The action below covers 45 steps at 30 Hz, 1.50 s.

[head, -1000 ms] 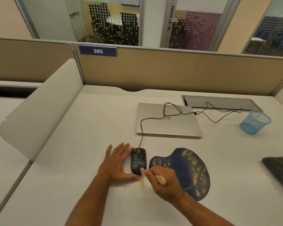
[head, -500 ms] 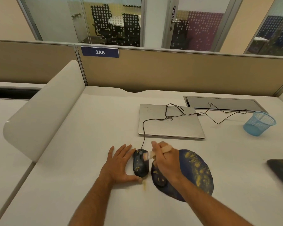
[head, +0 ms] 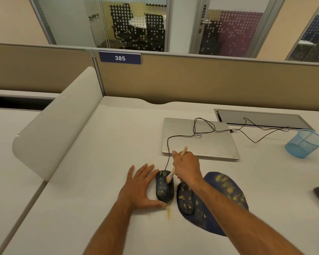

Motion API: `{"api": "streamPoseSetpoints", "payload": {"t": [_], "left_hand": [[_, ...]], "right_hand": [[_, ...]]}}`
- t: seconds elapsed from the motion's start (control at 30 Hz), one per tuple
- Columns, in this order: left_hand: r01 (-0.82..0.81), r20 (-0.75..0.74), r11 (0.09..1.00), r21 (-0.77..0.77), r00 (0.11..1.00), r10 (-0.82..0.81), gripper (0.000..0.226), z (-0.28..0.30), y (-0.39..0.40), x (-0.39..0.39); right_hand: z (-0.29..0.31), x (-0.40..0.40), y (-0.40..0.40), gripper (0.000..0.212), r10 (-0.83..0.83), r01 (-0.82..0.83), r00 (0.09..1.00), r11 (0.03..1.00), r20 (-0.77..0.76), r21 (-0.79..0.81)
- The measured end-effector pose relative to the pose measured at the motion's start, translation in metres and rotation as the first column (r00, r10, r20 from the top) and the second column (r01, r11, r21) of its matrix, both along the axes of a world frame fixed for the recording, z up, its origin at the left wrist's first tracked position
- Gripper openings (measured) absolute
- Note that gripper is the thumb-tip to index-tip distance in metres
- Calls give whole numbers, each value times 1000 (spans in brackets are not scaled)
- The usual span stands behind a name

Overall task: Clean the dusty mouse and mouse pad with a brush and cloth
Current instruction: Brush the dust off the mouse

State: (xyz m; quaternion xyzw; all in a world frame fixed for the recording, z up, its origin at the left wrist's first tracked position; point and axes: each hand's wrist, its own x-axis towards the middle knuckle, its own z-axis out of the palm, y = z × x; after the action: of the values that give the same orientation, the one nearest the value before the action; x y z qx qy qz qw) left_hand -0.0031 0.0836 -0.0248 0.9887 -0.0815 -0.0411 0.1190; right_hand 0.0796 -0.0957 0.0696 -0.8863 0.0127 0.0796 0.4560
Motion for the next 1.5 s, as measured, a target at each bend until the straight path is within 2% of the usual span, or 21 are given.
{"api": "streamPoseSetpoints", "payload": {"t": [0.27, 0.43, 0.57, 0.9, 1.07, 1.2, 1.3, 1.43, 1.5], "left_hand": [[1, 15, 1000, -17, 1000, -1, 124, -4, 1, 1], [-2, 13, 1000, -13, 1000, 2, 123, -2, 1, 0], [-9, -3, 1000, -11, 1000, 9, 124, 1, 0, -1], [-7, -17, 1000, -5, 1000, 7, 124, 6, 0, -2], [-7, -20, 1000, -2, 1000, 7, 124, 6, -1, -2], [-9, -15, 1000, -3, 1000, 9, 125, 4, -1, -1], [-7, -10, 1000, 1, 1000, 7, 126, 2, 0, -1], [-6, 13, 1000, -17, 1000, 6, 126, 1, 1, 0], [-4, 21, 1000, -25, 1000, 5, 126, 0, 0, 0]], "right_hand": [[-4, 0, 10, 52, 15, -11, 997, 998, 71, -62], [-6, 1, 12, 43, 63, -42, 987, 989, 151, -139], [-9, 3, 9, 39, 44, -40, 982, 999, 185, -24], [-11, -2, 0, 51, 36, -37, 999, 998, 29, 45], [-11, -14, -6, 49, 63, -72, 988, 995, 141, 64], [-18, -30, -14, 51, 184, -175, 966, 983, 184, -61], [-13, -34, -19, 52, 180, -180, 967, 984, 181, -14], [-10, -42, -23, 49, 93, -114, 946, 992, 310, 50], [-17, -54, -25, 46, 153, -164, 937, 986, 313, 9]]}}
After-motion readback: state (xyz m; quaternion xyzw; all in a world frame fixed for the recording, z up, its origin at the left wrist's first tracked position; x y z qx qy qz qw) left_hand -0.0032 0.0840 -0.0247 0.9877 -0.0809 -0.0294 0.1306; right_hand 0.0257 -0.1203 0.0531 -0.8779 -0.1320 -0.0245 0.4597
